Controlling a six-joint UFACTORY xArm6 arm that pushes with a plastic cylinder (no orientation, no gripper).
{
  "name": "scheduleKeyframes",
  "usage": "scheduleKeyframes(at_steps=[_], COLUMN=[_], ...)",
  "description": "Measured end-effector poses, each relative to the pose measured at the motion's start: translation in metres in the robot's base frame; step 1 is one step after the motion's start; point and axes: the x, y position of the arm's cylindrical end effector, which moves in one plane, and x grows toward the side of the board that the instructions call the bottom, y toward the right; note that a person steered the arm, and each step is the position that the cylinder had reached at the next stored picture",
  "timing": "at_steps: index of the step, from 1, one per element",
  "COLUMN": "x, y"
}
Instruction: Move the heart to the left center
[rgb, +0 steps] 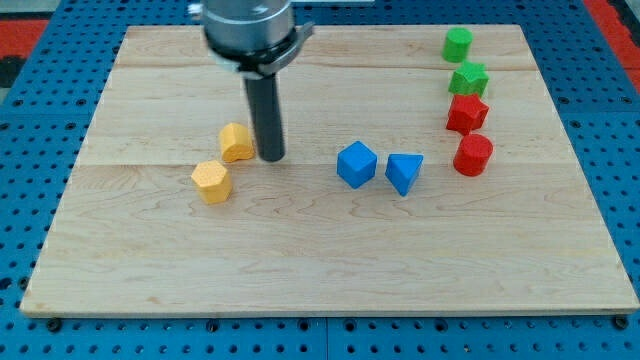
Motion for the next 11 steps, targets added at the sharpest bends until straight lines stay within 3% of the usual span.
scheduleKeyframes(at_steps=[1,5,7,8,9,10,11], x=[-0.009,0.062,-0.005,-0.01,0.024,0.065,0.057], y=[-0.084,-0.103,-0.157,-0.047,0.018,-0.015,-0.041])
